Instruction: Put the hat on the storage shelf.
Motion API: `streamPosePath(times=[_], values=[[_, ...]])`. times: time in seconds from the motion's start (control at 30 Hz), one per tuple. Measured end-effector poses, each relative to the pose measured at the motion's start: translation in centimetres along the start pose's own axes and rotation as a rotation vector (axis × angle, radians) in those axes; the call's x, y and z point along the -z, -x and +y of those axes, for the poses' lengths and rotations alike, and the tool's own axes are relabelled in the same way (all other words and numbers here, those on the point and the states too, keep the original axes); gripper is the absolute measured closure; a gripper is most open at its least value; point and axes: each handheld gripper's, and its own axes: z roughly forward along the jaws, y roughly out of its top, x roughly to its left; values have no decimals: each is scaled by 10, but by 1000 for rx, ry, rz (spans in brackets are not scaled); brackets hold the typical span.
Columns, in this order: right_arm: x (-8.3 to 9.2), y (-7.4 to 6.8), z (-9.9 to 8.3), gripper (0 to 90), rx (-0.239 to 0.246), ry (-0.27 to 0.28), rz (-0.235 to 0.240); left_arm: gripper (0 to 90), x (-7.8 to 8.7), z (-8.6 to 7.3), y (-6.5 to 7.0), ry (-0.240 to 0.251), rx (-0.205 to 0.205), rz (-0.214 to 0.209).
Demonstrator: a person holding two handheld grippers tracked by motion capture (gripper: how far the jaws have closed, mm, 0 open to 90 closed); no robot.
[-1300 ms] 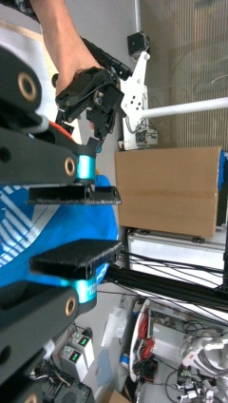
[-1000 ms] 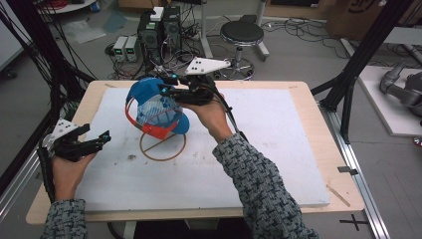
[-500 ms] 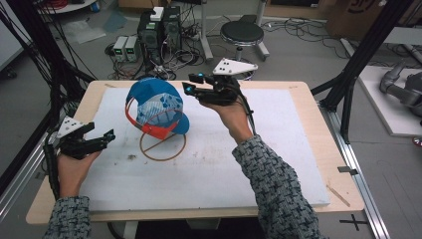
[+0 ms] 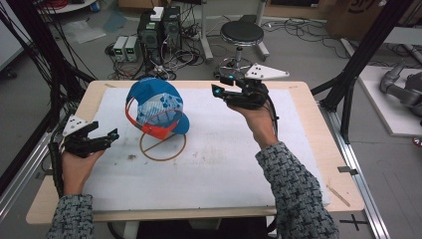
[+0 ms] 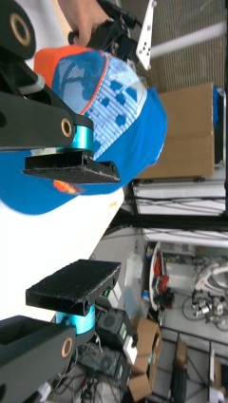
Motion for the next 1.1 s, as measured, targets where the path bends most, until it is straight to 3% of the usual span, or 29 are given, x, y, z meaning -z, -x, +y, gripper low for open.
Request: streamPosePath(times=[0.47,0.73,0.93,1.1], values=[[33,23,-23,434,-60,-18,-76,206,-1,0,1,-1,-8,1],[52,30,-35,378,-72,-21,-127,205,-1,0,1,1,-9,0],[67,40,-49,241,-129,-51,-179,205,-1,0,2,-2,-9,0],[79,46,-60,177,-144,-60,-216,205,-2,0,2,-3,-11,0]])
